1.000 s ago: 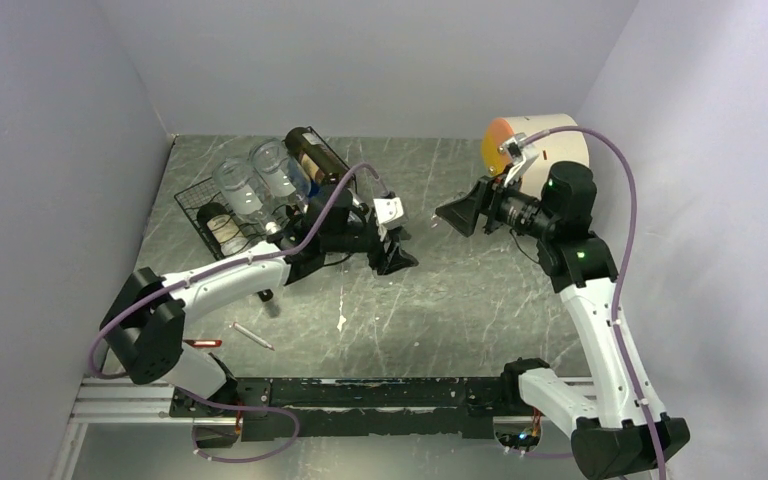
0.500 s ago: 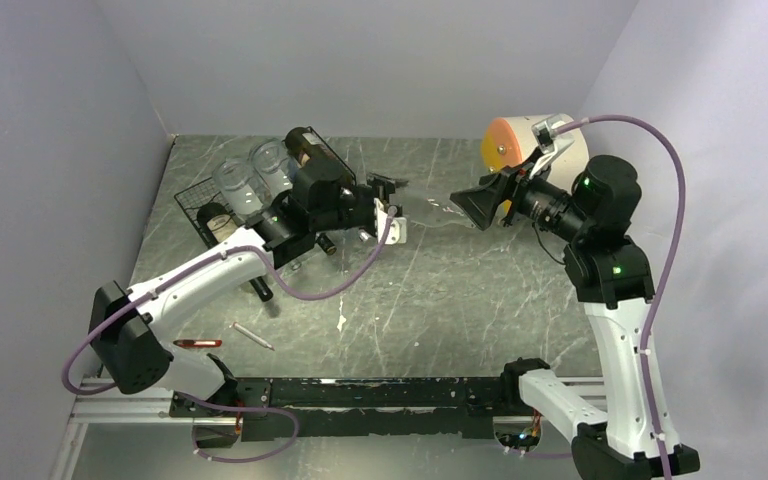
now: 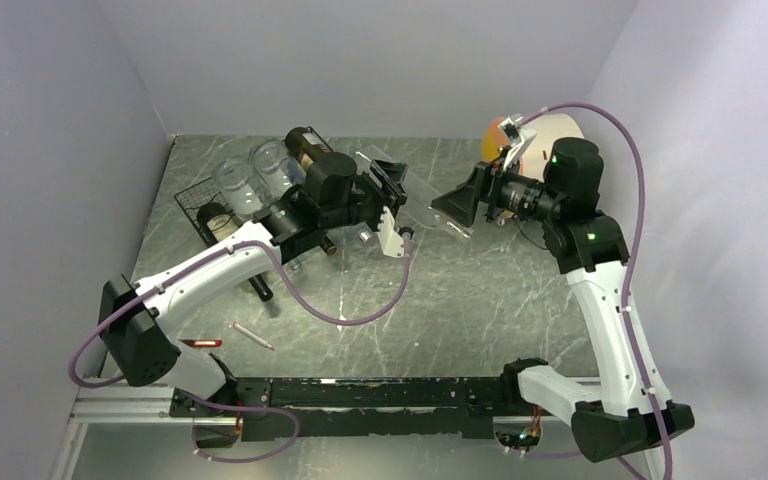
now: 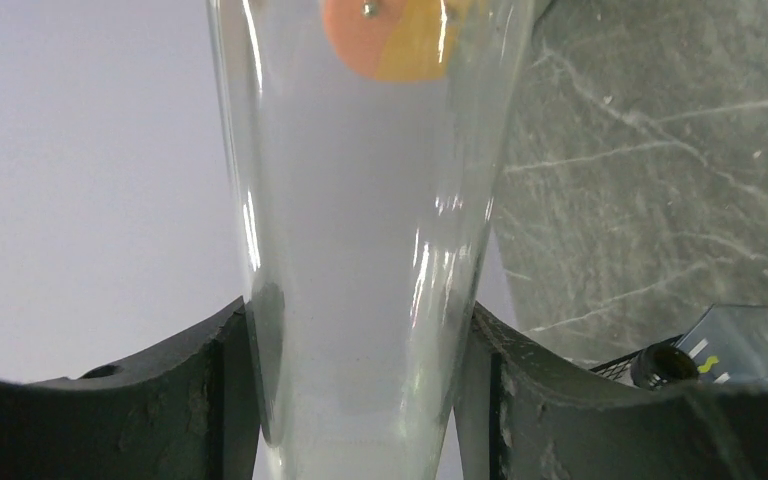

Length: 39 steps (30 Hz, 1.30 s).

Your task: Put the wine bottle on the wine rack

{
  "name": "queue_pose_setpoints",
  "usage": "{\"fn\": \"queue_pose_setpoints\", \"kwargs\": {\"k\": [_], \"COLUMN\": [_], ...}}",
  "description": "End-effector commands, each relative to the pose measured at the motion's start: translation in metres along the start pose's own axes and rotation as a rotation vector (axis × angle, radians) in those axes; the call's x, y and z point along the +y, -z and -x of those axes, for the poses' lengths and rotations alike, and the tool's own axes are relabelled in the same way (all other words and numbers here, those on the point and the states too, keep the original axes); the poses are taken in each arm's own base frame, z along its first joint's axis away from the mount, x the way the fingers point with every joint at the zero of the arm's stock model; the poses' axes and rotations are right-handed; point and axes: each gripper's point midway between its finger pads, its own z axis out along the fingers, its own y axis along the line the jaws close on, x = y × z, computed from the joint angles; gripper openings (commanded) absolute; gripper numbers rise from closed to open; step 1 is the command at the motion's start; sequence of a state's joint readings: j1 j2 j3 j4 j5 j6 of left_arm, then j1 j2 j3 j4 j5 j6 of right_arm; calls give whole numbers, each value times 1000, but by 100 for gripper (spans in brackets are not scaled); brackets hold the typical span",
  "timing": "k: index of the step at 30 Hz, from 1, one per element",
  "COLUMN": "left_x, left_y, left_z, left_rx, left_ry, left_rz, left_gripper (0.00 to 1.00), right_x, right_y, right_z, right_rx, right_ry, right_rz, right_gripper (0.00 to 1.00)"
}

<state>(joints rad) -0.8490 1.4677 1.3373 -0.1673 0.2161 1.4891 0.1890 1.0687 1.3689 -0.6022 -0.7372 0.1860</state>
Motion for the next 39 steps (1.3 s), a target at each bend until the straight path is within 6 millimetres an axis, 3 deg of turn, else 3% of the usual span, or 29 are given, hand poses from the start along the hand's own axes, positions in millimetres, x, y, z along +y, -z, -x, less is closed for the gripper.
{"fn": "queue_pose_setpoints", "kwargs": {"k": [1, 7, 12, 18, 21, 25, 27, 29, 30, 33, 34, 39], "left_x": [54, 57, 57, 58, 59, 57, 57, 59, 61, 66, 65, 55], "left_y": [13, 16, 19, 20, 21, 20, 21, 22, 23, 29, 31, 44], "left_z": [4, 8, 10, 10, 11, 13, 15, 18, 19, 20, 21, 28], "left_rx": [27, 15, 6, 8, 5, -14, -27, -44, -54, -72, -80, -153], "left_ry": [-138, -174, -170, -165, -153, -109, -78, -39, -13, 96, 137, 362], "left_rz": [117, 140, 142, 144, 146, 150, 165, 199, 228, 294, 306, 385], "left_gripper": [7, 7, 7, 7, 7, 9, 30, 57, 66, 77, 89, 91], "right_x": [3, 1, -12, -19, -20, -20, -21, -23, -24, -29, -31, -39], "right_y": [-10, -30, -47, -53, -53, -51, -49, -47, -46, -42, -41, -34], "right_z": [-14, -30, -49, -56, -55, -50, -45, -39, -35, -22, -18, -2], "right_rx": [32, 46, 112, 121, 112, 89, 71, 45, 28, -28, -45, -119], "right_ry": [-11, 11, 15, 16, 17, 21, 20, 18, 17, 12, 9, -7], "right_rz": [18, -14, -87, -114, -118, -132, -147, -169, -184, -234, -249, -321], "right_gripper": [82, 81, 79, 71, 56, 20, 7, 0, 0, 0, 0, 0]}}
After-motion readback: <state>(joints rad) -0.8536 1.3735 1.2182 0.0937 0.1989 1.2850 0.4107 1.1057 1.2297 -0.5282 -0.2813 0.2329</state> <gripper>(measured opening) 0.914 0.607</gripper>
